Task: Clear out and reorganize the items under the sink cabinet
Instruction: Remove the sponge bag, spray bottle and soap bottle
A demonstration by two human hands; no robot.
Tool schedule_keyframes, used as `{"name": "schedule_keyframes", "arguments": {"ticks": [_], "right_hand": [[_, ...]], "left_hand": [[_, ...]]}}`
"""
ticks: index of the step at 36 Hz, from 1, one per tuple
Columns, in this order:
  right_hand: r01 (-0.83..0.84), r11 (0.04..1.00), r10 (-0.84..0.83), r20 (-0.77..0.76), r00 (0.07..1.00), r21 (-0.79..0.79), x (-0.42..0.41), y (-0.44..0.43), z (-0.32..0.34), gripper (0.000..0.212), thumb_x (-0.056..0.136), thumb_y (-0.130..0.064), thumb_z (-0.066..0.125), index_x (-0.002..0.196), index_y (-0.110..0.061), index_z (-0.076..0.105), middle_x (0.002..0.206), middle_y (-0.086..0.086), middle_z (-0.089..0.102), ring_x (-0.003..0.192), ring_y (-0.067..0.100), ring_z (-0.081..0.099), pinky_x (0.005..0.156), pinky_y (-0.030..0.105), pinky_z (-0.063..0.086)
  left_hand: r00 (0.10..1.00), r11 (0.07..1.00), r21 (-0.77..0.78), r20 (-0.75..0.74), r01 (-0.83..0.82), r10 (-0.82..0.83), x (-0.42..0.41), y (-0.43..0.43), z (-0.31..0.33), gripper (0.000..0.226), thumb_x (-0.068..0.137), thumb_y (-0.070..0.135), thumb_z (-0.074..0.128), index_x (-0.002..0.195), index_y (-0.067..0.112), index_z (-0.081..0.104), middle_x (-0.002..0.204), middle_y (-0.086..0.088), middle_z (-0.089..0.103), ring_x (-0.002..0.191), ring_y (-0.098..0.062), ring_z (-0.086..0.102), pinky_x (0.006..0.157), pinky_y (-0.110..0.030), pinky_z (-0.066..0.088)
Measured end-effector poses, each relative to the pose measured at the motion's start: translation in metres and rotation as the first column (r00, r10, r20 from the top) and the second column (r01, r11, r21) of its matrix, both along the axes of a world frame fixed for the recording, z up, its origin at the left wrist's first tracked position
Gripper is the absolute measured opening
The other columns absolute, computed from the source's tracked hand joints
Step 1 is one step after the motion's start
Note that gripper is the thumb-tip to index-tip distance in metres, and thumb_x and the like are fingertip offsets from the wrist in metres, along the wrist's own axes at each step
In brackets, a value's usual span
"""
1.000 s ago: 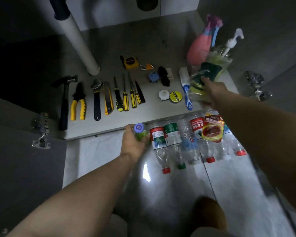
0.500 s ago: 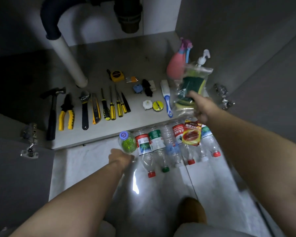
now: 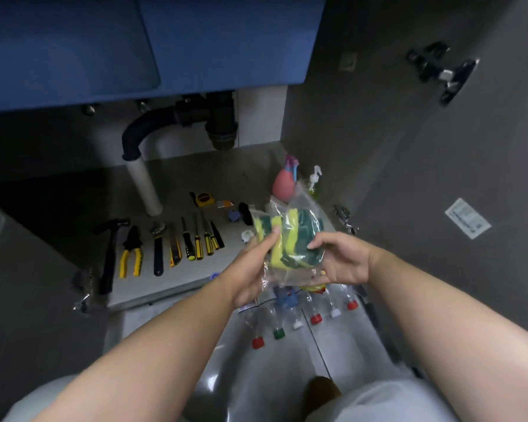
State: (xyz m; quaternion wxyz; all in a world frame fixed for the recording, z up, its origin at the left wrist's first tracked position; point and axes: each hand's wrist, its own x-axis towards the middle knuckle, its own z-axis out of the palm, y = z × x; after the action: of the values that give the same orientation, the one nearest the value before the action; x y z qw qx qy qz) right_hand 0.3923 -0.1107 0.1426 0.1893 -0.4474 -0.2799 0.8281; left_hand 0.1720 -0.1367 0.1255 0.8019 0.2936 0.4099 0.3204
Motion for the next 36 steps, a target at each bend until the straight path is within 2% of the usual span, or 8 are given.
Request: {"name": "schedule_keyframes", "arguments": {"ticks": [3,7,13,17,21,27,31,36], "right_hand": [[0.052,0.993,-0.062,0.101,0.993,0.103,-0.018,-0.012,0.012,0.053,0.067,-0.009,0.063,0.12,-0.013,0.061,0.114,0.013,0.064,0.104,0.033,0.062,0.109,0.056,0.043],[0.217,0.936,-0.255,0.108,0.961,0.276,-0.043,-0.022,0.021,0.054,0.074,0.004,0.047,0.12,-0.02,0.064,0.088,0.006,0.068,0.08,0.024,0.064,0.09,0.054,0.052],[0.193,0.879,-0.305,0.202,0.931,0.436,-0.076,-0.045,0.029,0.078,0.081,0.01,0.043,0.112,-0.06,0.056,0.092,-0.003,0.078,0.069,0.012,0.07,0.066,0.033,0.055],[0.157,0.884,-0.287,0.247,0.925,0.44,-0.084,-0.056,0.026,0.078,0.082,0.011,0.043,0.116,-0.059,0.053,0.079,-0.004,0.07,0.047,0.002,0.058,0.049,0.022,0.046],[0.259,0.877,-0.354,0.18,0.918,0.404,-0.089,-0.057,0.023,0.067,0.073,0.001,0.044,0.109,-0.052,0.064,0.073,-0.008,0.073,0.05,0.006,0.054,0.049,0.023,0.038],[0.376,0.874,-0.412,0.058,0.91,0.306,-0.095,-0.056,0.018,0.039,0.09,-0.007,0.038,0.113,-0.012,0.07,0.096,0.013,0.075,0.074,0.021,0.071,0.068,0.035,0.059],[0.348,0.88,-0.393,0.082,0.916,0.322,-0.1,-0.056,0.016,0.032,0.102,-0.018,0.042,0.123,-0.013,0.065,0.112,0.019,0.073,0.093,0.033,0.072,0.076,0.044,0.061],[0.394,0.846,-0.45,0.082,0.889,0.36,-0.104,-0.052,0.013,0.031,0.104,-0.012,0.043,0.122,-0.016,0.067,0.109,0.016,0.075,0.085,0.024,0.075,0.064,0.03,0.058]], "left_hand": [[0.992,0.993,0.045,-0.057,-0.112,0.115,-0.008,-0.008,0.017,0.058,0.09,0.042,0.074,0.133,0.017,0.044,0.128,-0.017,0.068,0.111,-0.039,0.069,0.091,-0.065,0.054],[0.966,0.98,0.102,-0.181,-0.17,0.187,-0.018,-0.012,0.024,0.066,0.079,0.054,0.082,0.123,0.021,0.047,0.117,-0.012,0.072,0.103,-0.036,0.073,0.09,-0.064,0.055],[0.913,0.935,0.173,-0.22,-0.31,0.343,-0.032,-0.013,0.026,0.079,0.063,0.072,0.082,0.116,0.025,0.046,0.117,-0.007,0.071,0.101,-0.025,0.074,0.085,-0.049,0.06],[0.864,0.913,0.224,-0.31,-0.34,0.398,-0.037,-0.012,0.028,0.082,0.058,0.081,0.076,0.109,0.026,0.043,0.121,-0.009,0.064,0.112,-0.027,0.065,0.099,-0.055,0.053],[0.86,0.914,0.27,-0.335,-0.303,0.385,-0.038,-0.016,0.029,0.076,0.065,0.079,0.073,0.111,0.026,0.045,0.118,-0.008,0.065,0.108,-0.024,0.066,0.096,-0.053,0.055],[0.89,0.916,0.295,-0.284,-0.272,0.356,-0.039,-0.018,0.03,0.07,0.071,0.076,0.072,0.115,0.026,0.049,0.115,-0.007,0.069,0.101,-0.022,0.073,0.09,-0.052,0.06],[0.89,0.922,0.296,-0.306,-0.25,0.339,-0.04,-0.018,0.029,0.062,0.079,0.076,0.064,0.113,0.027,0.048,0.112,-0.005,0.07,0.102,-0.021,0.072,0.091,-0.052,0.059],[0.863,0.921,0.322,-0.377,-0.218,0.336,-0.043,-0.016,0.032,0.058,0.085,0.081,0.046,0.107,0.027,0.044,0.111,-0.006,0.065,0.105,-0.022,0.065,0.094,-0.051,0.056]]}}
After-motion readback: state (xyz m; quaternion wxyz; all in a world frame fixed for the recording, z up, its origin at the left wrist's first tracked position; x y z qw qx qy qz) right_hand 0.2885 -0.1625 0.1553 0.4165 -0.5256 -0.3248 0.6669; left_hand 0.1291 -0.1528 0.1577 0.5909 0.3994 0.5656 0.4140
